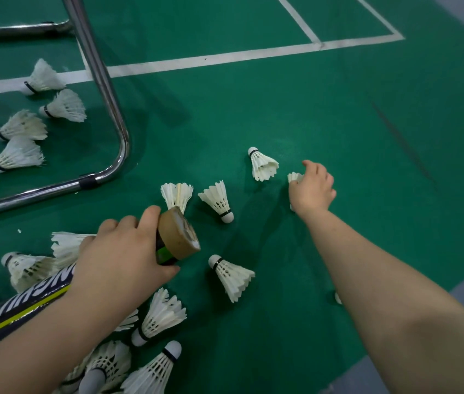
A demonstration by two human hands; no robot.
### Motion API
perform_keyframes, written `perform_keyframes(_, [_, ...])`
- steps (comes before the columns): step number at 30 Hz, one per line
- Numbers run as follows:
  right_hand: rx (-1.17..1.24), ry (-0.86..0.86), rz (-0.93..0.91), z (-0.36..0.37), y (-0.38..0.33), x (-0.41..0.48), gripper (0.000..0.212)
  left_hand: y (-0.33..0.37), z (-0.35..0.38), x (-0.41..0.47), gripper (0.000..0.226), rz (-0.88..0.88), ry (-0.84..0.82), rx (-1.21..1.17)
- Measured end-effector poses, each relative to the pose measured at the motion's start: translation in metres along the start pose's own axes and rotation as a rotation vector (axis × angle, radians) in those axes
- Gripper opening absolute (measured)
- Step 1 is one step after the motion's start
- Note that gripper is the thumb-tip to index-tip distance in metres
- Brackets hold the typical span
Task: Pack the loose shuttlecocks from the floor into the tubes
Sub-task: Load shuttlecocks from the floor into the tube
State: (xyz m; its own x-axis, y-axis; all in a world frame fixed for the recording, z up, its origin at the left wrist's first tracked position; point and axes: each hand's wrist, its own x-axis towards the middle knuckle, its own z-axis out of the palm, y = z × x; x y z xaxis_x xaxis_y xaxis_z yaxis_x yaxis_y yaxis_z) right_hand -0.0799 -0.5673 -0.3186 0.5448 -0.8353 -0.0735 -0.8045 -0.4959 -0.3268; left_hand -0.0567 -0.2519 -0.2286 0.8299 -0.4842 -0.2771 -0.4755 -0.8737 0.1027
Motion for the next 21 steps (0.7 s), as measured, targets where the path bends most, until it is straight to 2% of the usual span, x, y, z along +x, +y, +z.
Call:
perform_keyframes(4, [0.087,-0.151,0.118,0.004,0.01,0.005,0.051,0.011,0.0,-0.001,0.072,0.021,0.01,-0.009])
perform_keyframes(12, [0.262,-0.112,0.187,-0.009,0.027,-0.004,0.026,0.017,0.001,-0.003,0.074,0.039,0.009,0.002])
perform_keyframes(17, [0.423,-0.145,0.239,-0.02,0.041,-0.007,0.021,0.02,0.001,-0.006,0.075,0.042,0.012,0.003])
perform_keyframes(19, [0.488,-0.227,0.205,-0.019,0.039,-0.012,0.02,0.021,0.002,-0.008,0.076,0.044,0.01,0.0])
perform_keyframes(21, [0.574,-0.435,0.144,-0.022,0.034,-0.021,0.022,0.022,0.002,-0.009,0.076,0.044,0.01,-0.006])
